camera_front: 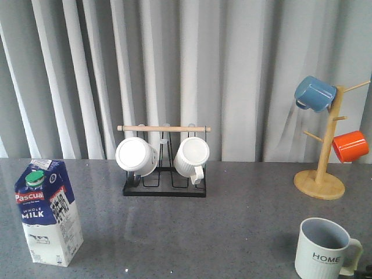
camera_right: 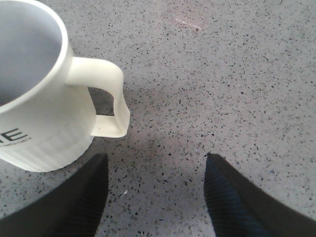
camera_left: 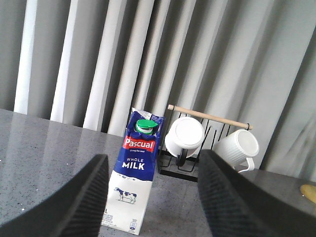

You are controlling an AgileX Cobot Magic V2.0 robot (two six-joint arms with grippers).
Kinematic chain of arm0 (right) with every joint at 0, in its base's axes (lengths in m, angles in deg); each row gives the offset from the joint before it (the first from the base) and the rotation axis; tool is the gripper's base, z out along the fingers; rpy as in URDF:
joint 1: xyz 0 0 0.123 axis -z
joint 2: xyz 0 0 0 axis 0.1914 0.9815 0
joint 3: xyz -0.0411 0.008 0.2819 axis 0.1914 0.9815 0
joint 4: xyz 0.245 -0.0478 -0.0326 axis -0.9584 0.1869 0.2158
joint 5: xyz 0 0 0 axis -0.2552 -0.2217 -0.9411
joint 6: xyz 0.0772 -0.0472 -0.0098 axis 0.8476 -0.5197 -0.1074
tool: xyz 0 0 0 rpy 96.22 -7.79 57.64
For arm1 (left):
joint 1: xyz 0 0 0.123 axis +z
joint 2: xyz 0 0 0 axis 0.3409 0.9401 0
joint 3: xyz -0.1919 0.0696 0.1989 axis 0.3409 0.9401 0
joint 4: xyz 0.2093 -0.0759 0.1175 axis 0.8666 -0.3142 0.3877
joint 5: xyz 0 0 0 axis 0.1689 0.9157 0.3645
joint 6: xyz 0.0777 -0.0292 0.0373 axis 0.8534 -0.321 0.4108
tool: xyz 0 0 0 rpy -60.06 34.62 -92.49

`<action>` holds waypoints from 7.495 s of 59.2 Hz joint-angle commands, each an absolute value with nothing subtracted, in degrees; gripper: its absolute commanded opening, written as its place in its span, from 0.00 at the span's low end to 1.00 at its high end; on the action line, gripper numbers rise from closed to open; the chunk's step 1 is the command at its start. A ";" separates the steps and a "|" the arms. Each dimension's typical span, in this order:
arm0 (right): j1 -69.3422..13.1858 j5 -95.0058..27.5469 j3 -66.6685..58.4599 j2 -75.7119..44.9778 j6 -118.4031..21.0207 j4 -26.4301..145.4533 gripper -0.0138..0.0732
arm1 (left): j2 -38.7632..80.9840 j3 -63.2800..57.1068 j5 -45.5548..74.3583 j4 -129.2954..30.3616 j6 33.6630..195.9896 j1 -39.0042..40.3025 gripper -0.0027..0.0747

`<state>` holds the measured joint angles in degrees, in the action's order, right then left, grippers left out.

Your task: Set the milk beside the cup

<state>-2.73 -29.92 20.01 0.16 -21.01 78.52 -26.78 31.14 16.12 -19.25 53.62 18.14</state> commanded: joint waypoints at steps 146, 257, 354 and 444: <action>-32.06 -20.52 -0.30 21.74 -19.21 77.96 0.20 | -25.73 29.42 16.02 -18.17 53.40 17.99 0.55; -32.06 -53.66 31.18 -36.92 -32.90 77.42 0.15 | -19.60 21.17 22.84 -18.17 57.81 17.99 0.56; -32.06 -53.42 31.18 -37.11 -30.59 76.20 0.15 | 47.86 -57.16 73.31 -30.13 79.68 17.99 0.77; -32.06 -53.79 31.18 -37.11 -30.59 76.10 0.15 | 66.57 -58.45 73.13 -25.68 79.94 17.99 0.75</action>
<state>-32.04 -56.88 32.77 -36.93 -30.63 75.85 68.33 -56.97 74.34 -25.41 79.85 18.14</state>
